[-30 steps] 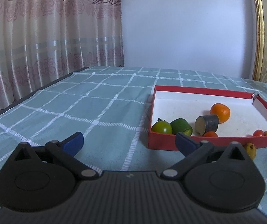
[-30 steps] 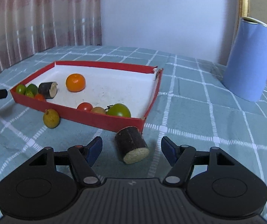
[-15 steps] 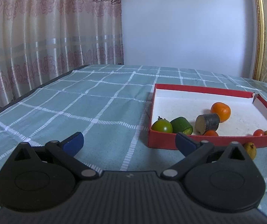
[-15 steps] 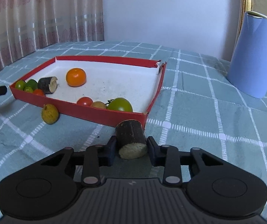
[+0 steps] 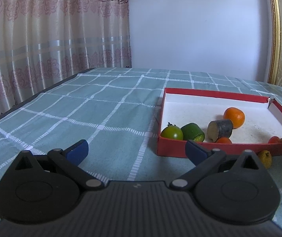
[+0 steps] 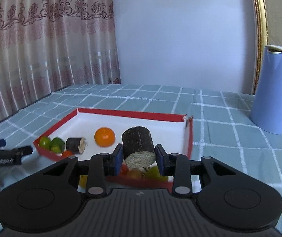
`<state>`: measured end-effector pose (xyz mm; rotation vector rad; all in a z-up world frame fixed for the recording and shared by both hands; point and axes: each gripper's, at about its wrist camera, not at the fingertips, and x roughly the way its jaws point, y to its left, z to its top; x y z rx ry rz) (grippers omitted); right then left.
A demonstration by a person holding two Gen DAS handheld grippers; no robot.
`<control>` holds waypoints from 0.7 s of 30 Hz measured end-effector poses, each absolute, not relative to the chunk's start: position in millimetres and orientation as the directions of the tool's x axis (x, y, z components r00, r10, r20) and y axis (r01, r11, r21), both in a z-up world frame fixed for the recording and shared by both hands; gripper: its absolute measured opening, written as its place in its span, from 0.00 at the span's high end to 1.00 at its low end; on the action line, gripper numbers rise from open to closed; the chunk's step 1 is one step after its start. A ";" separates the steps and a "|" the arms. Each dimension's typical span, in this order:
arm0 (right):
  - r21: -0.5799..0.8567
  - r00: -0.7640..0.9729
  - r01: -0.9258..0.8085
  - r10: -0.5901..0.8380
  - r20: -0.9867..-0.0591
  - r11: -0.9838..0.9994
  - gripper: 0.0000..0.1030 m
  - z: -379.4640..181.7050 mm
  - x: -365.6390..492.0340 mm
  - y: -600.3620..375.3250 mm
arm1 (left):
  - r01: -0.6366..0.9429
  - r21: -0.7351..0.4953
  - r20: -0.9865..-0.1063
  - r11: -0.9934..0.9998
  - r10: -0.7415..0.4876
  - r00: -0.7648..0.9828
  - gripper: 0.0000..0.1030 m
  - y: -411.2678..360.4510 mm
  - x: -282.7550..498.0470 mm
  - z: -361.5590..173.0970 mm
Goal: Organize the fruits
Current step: 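Carry the eggplant piece into the tray and open the right gripper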
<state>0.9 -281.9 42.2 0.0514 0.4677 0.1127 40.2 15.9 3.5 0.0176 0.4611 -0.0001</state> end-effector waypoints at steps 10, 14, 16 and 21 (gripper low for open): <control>0.095 0.846 -0.053 0.095 -0.525 0.994 0.67 13.4 55.0 -273.6 | 0.012 -0.003 -0.457 1.000 -0.012 0.890 0.00 18.9 40.5 3.1; 0.087 0.839 -0.054 0.092 -0.537 0.995 0.67 9.7 58.5 -268.7 | 0.012 -0.004 -0.457 1.000 -0.013 0.890 0.00 19.4 42.3 3.2; 0.075 0.830 -0.053 0.086 -0.550 0.996 0.66 6.3 59.9 -266.2 | 0.013 -0.003 -0.459 1.000 -0.013 0.889 0.00 19.1 42.4 3.1; 0.055 0.831 -0.041 0.064 -0.552 0.998 0.63 2.2 61.2 -264.9 | 0.011 0.002 -0.461 1.000 -0.009 0.887 0.00 18.4 42.6 2.9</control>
